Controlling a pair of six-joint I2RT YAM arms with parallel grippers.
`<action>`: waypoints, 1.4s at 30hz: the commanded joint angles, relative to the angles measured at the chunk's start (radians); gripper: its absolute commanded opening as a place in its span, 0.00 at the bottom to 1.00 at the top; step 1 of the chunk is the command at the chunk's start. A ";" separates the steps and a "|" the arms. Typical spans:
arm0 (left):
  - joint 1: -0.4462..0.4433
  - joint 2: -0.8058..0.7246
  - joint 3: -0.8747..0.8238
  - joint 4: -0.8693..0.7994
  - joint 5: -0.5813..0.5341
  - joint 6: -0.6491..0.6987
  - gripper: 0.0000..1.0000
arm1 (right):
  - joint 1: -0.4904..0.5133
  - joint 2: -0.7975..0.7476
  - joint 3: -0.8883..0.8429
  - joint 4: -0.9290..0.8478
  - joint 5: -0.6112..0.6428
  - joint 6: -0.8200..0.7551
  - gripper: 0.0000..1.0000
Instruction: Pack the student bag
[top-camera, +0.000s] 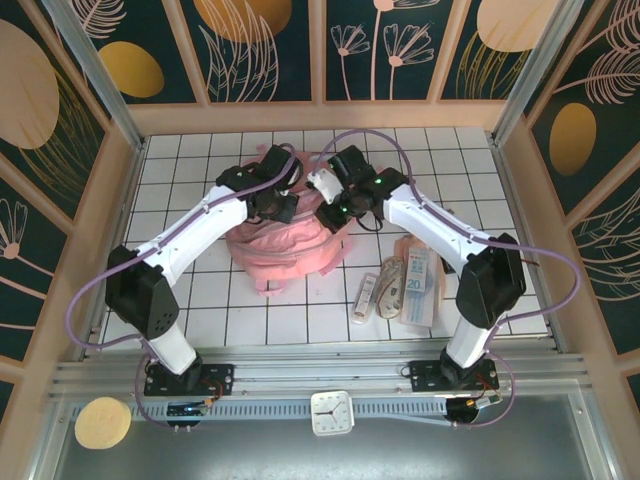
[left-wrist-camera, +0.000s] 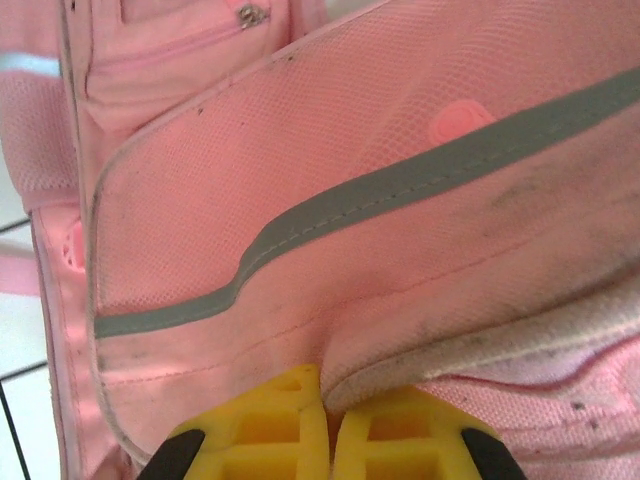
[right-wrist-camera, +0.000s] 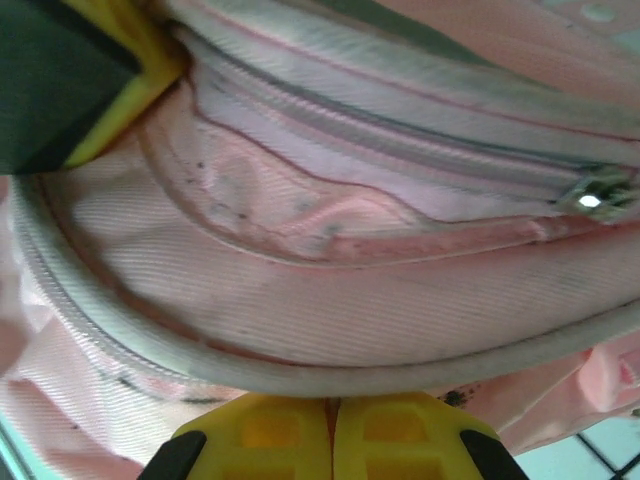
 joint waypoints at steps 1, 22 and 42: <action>-0.031 0.044 0.100 0.100 0.127 -0.165 0.02 | 0.079 0.029 0.049 0.050 -0.114 0.149 0.00; -0.033 0.149 0.187 0.081 0.125 -0.133 0.02 | -0.012 -0.042 0.103 -0.212 -0.500 0.152 0.00; 0.070 -0.116 -0.049 0.288 0.357 -0.455 0.05 | -0.243 0.024 0.022 -0.007 -0.108 0.273 0.00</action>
